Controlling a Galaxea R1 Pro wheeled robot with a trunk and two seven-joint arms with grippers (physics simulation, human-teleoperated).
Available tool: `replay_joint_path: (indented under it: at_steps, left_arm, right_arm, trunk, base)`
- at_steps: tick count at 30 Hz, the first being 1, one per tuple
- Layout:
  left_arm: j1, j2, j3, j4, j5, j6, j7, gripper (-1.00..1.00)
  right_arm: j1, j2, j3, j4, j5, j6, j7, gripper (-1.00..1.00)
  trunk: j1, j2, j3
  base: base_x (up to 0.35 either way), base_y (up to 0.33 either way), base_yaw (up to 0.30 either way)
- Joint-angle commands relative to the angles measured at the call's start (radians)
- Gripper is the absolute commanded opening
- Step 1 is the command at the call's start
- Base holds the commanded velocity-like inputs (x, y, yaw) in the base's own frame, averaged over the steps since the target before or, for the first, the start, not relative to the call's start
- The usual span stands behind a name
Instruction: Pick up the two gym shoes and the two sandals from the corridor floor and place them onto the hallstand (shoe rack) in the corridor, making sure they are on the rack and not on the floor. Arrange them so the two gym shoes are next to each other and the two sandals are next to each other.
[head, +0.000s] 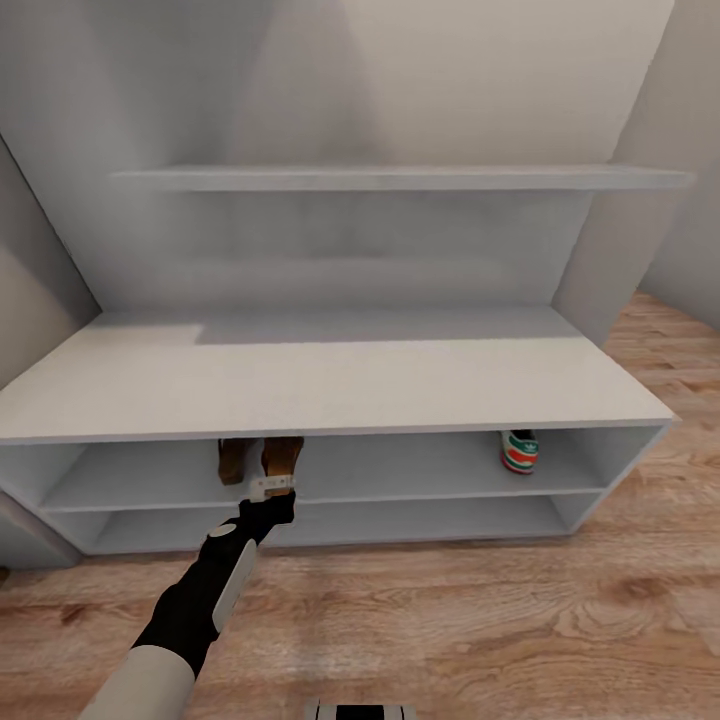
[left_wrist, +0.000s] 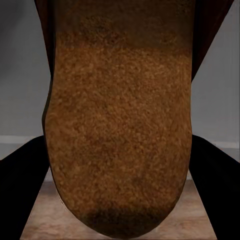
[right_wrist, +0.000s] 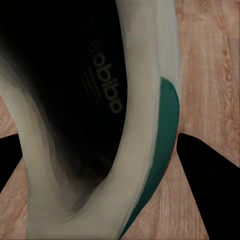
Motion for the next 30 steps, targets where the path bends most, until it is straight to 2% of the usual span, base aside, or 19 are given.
replay_joint_path:
  at_steps: [1, 6, 13, 20, 30]
  left_arm:
    - [0.0, 0.0, -0.001, -0.001, 0.01, 0.005, 0.003, -1.0]
    - [0.0, 0.0, -0.002, -0.001, 0.01, 0.005, 0.003, -1.0]
    - [0.0, 0.0, -0.001, -0.001, 0.01, 0.005, 0.003, -1.0]
    - [0.0, 0.001, -0.002, -0.001, 0.01, 0.005, 0.003, -1.0]
    - [0.0, 0.002, -0.002, -0.001, 0.01, 0.004, 0.003, -1.0]
  right_arm:
    - [-0.002, 0.0, -0.004, -0.002, 0.01, 0.004, 0.009, -1.0]
    - [-0.002, 0.0, -0.004, -0.002, 0.01, 0.004, 0.01, -1.0]
    - [-0.002, 0.0, -0.004, -0.002, 0.01, 0.004, 0.01, -1.0]
    - [-0.002, 0.0, -0.004, -0.002, 0.01, 0.004, 0.009, -1.0]
    - [-0.002, 0.0, -0.004, -0.002, 0.01, 0.003, 0.009, -1.0]
  trunk:
    - [0.0, 0.0, -0.001]
    - [0.0, 0.0, -0.001]
    - [0.0, 0.0, -0.001]
    - [0.0, 0.0, -0.001]
    - [0.0, 0.0, -0.001]
  base:
    - [0.277, 0.014, 0.0]
    - [0.238, -0.056, 0.0]
    - [0.033, -0.007, 0.0]
    - [0.157, 0.138, 0.0]
    - [0.016, 0.015, 0.0]
